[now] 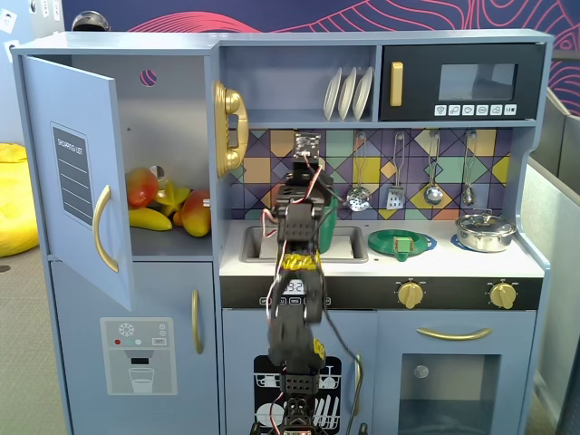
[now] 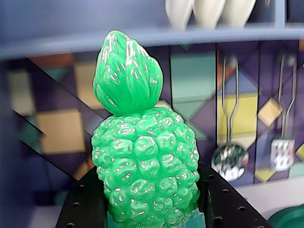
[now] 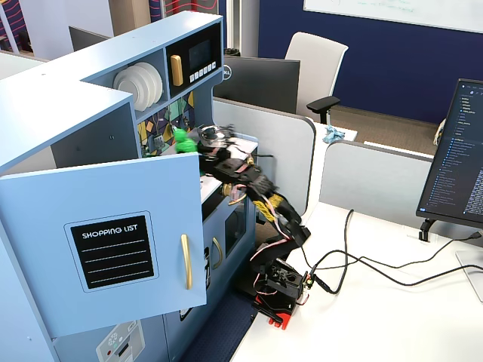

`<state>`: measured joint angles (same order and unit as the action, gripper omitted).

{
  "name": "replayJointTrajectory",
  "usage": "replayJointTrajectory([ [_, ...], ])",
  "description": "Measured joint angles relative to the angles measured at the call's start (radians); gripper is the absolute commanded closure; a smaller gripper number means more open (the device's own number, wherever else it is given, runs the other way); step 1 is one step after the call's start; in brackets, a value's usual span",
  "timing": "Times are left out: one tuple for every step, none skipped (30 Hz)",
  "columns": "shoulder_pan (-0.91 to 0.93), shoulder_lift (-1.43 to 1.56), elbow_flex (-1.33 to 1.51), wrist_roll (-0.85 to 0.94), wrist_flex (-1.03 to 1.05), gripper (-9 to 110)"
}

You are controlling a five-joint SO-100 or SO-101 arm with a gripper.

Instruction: Pick up the green pineapple from the left cabinet and place it in the green recipient

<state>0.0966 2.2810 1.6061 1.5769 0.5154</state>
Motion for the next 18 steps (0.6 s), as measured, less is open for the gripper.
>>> replayJointTrajectory([
  [0.0, -0.038, -0.005, 0.005, -0.023, 101],
  [-0.002, -0.072, -0.009, 0.012, -0.048, 101],
  [-0.002, -0.106, -0.02, 0.02, -0.067, 101],
  [-0.003, -0.137, -0.032, 0.029, -0.086, 101],
  [-0.008, -0.169, -0.046, 0.037, -0.103, 101],
  [-0.012, -0.202, -0.066, 0.044, -0.115, 101],
  [-0.018, -0.236, -0.089, 0.051, -0.123, 101],
  [-0.026, -0.272, -0.115, 0.058, -0.126, 101],
  [-0.032, -0.304, -0.141, 0.067, -0.13, 101],
  [-0.038, -0.336, -0.166, 0.077, -0.133, 101],
  [-0.043, -0.368, -0.19, 0.086, -0.135, 101],
  [-0.046, -0.399, -0.215, 0.094, -0.135, 101],
  [-0.048, -0.426, -0.235, 0.101, -0.143, 101],
  [-0.049, -0.453, -0.252, 0.107, -0.152, 101],
  [-0.051, -0.479, -0.27, 0.115, -0.158, 98],
  [-0.051, -0.5, -0.285, 0.12, -0.158, 88],
  [-0.049, -0.517, -0.295, 0.121, -0.16, 77],
  [-0.048, -0.529, -0.302, 0.115, -0.164, 72],
])
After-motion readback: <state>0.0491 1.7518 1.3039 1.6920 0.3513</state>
